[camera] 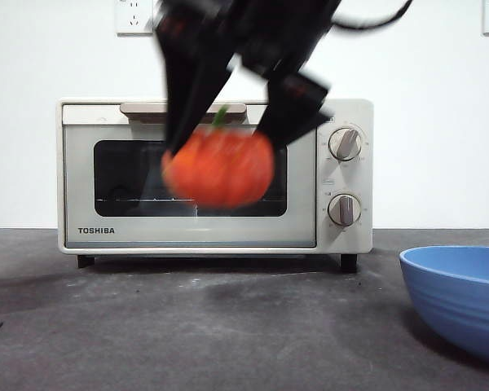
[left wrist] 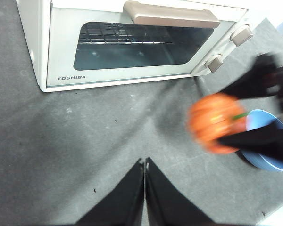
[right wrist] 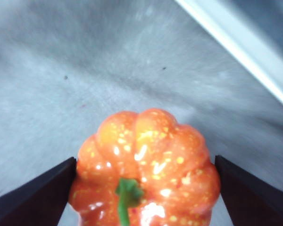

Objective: Place pumpkin in the steamer

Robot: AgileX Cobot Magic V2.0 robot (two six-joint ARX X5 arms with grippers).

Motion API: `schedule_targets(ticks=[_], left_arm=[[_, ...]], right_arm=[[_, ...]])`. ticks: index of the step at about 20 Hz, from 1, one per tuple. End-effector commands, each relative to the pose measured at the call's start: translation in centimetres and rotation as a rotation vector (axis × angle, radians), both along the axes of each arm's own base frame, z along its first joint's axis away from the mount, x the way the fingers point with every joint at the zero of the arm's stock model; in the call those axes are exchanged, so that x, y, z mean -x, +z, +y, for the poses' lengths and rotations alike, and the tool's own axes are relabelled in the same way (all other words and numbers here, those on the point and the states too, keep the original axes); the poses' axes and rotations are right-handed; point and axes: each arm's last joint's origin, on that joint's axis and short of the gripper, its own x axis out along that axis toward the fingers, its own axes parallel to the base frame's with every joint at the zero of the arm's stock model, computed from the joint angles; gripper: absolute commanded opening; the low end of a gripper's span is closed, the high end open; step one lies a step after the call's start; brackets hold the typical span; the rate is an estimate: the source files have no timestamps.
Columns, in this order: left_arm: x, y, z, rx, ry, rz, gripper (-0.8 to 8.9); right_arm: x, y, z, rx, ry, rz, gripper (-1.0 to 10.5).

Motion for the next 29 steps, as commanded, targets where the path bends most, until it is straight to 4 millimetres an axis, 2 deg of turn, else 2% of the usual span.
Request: schedule_targets(ticks=[1, 4, 6, 9, 12, 14, 20, 26, 27, 28, 29], left_arm=[[0.0, 0.7, 0.0, -0.005, -0.018, -0.035, 0.14], [0.0, 0.6, 0.0, -0.005, -0.018, -0.034, 0.14], [0.0, 0.6, 0.0, -0.005, -0.018, -0.034, 0.14], [0.0, 0.7, 0.0, -0.005, -0.018, -0.035, 0.14], [0.0, 0.7, 0.0, -0.005, -0.018, -0.035, 0.14], [-0.1, 0.6, 0.0, -0.005, -0.018, -0.035, 0.14], [-0.1, 0.6, 0.0, -0.005, -0.018, -0.035, 0.14], [0.0, 0.7, 0.0, -0.005, -0.018, -0.035, 0.14], [0.0, 0.6, 0.0, -0.005, -0.018, -0.034, 0.14], [-0.1, 0.6, 0.0, -0.005, -0.018, -0.035, 0.14], [-0.7, 1.0, -0.5, 0.023, -0.032, -0.068, 0.14]], right_arm=[[0.4, 2.0, -1.8, -0.009, -0.045, -0.017, 4.1], [1.1, 4.2, -5.4, -0.023, -0.126, -0.052, 4.1], [1.6, 4.8, -7.7, -0.038, -0.18, -0.07, 4.1], [2.5, 4.3, -10.9, -0.046, -0.263, -0.076, 4.1], [3.4, 2.5, -12.9, -0.035, -0.338, -0.048, 4.1], [3.9, 0.7, -13.7, -0.021, -0.374, -0.013, 4.1], [4.4, -4.5, -14.1, 0.014, -0.439, 0.07, 4.1], [4.5, -7.7, -14.3, 0.062, -0.494, 0.108, 4.1], [4.0, -8.6, -13.9, 0.092, -0.492, 0.139, 4.6], [4.0, -8.6, -13.9, 0.092, -0.492, 0.139, 4.6], [4.3, -5.4, -14.1, 0.026, -0.493, 0.058, 5.1]])
